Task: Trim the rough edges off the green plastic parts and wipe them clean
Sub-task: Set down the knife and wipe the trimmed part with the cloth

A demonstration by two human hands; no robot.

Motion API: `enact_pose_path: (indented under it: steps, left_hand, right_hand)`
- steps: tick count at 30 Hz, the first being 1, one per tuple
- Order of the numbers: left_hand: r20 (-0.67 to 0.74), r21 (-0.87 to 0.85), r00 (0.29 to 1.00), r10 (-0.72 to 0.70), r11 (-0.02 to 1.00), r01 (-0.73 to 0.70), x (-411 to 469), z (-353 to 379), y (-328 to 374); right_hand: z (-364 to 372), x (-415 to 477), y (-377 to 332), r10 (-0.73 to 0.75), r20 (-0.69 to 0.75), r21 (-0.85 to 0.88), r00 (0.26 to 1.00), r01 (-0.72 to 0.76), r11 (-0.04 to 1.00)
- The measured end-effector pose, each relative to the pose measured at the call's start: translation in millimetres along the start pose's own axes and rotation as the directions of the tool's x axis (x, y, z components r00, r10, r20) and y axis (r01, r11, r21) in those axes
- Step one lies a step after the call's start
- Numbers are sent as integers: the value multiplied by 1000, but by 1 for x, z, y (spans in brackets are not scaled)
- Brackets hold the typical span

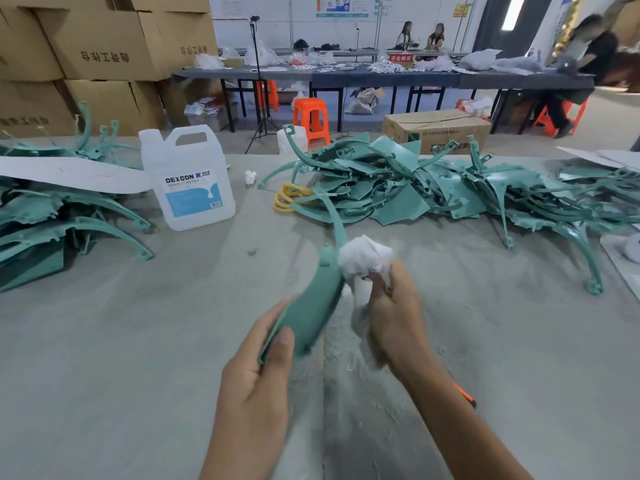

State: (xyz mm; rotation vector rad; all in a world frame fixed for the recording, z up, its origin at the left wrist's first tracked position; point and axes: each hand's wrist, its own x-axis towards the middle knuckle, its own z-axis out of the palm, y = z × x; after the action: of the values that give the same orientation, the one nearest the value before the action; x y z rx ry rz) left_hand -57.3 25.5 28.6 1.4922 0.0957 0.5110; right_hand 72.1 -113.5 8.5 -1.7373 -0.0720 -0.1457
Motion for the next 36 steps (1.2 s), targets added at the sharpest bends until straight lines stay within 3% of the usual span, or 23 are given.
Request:
enact_pose_path:
  steps: [1,3,4,5,7,10,11,12,13,14,16,17,19,22,24,26,28,30,32,34,36]
  left_hand:
    - [27,225,989,143,963,-146,0,0,-1]
    - [201,567,908,368,712,-414,2,0,-8]
    - [277,630,870,408,606,-485,2,0,-14]
    - [323,647,859,397,569,-507,1,1,-16]
    - [348,626,875,337,612,-484,-2,-1,-19]
    - [292,634,901,321,640,-433,-8,-9,-24]
    - [221,613,922,319,689,-386,-8,-11,-26]
    - [109,515,957,267,809,-284,-6,-11,-26]
    - [11,319,992,127,940,-123,-3,-10,-24]
    - [-19,69,999,-41,997,42,1,-9,-21]
    - [116,-360,956,-269,886,293,8,-3,-14]
    - [154,-438,935,-321,826,355,12,-1,-14]
    - [95,-515,910,-404,762,392,14,4,-15]
    - [-35,-556,930,-365,781,285,19,2,-15]
    - [-44,-445,956,-289,863,240,21,1,-14]
    - [36,-336,968,-250,909,247,16,9,-15]
    - [146,-335,960,-240,901,277,11,26,-12]
    - [158,-303,970,-183,926,224,9,41,-7]
    - [110,-278,978,-180,939,204,15,43,-2]
    - [117,-345,962,-248,898,273,22,35,-2]
    - [165,-437,921,-352,811,388,26,30,-2]
  right_hand:
    - [1,-6,-5,61,61,121,996,-68,990]
    - [0,-11,-16,189,267,341,945,-276,899]
    - [-1,-11,-20,198,349,411,916,-340,846]
    - [-2,-12,-22,156,389,450,908,-335,828]
    - [-3,-14,-24,102,368,485,924,-284,827]
    - [-9,-14,-18,139,251,517,958,-254,818]
    - [-11,-13,-16,133,223,530,966,-235,815]
    - [-14,-13,-12,124,209,538,970,-220,814]
    - [-15,-13,-9,110,212,532,971,-209,821]
    - [-14,-15,-5,95,239,523,966,-211,826]
    - [-10,-22,1,65,337,492,939,-235,838]
    - [-7,-26,4,48,385,455,922,-235,859]
    - [-4,-32,11,20,414,300,910,-157,941]
    - [-15,-31,11,40,220,58,975,-54,997]
    - [-25,-22,4,7,54,35,998,-9,999]
    - [-22,-18,-10,-161,-17,44,987,161,986]
    - [-4,-24,-24,-358,-12,-94,934,355,930]
    - [18,-42,-30,-397,108,-201,911,412,889]
    - [31,-67,-33,-350,174,6,920,355,935]
    - [35,-87,-29,-308,223,218,925,260,941]
    - [38,-93,-32,-343,268,217,900,291,932]
